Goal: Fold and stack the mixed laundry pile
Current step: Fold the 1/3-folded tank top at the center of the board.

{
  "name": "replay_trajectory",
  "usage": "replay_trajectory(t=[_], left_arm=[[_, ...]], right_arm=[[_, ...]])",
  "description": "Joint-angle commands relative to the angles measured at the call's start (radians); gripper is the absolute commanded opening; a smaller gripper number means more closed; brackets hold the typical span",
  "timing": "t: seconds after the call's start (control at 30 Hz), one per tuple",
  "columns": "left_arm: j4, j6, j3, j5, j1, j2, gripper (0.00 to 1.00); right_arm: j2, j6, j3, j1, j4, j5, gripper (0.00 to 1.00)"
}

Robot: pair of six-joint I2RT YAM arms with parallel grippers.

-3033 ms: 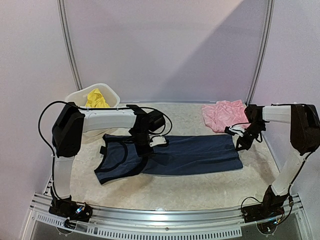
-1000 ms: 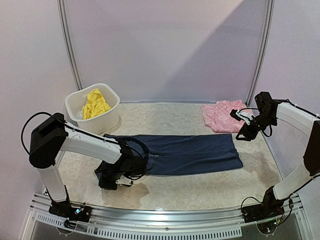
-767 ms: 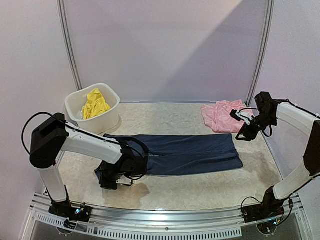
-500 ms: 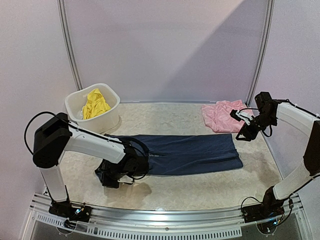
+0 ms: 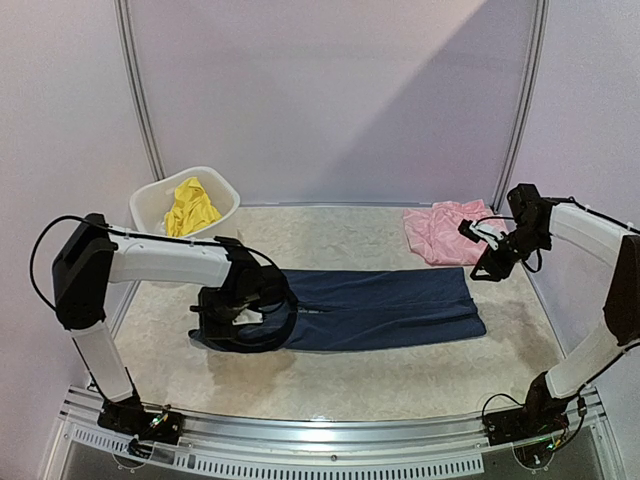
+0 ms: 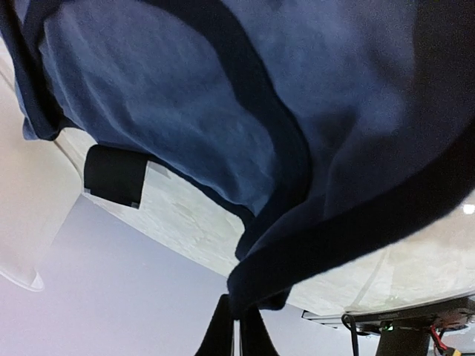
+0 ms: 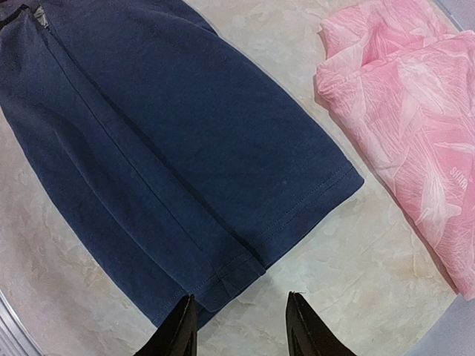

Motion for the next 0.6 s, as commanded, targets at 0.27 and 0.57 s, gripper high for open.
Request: replay_trajectory(t=[0.27,0.57], left_arm=[[-0.044,0.003,0.161,0.073,0.123,0.089,0.0],[-0.077,-0.051,0.244,0.212,0.237,0.11,0.0]], right_arm=[[0.051,-0.033,-0.015,-0.004,0.006,0.025,0.41],[0.125,-0.185,-0.037,0.004,-0.079,-0.079,0.39]])
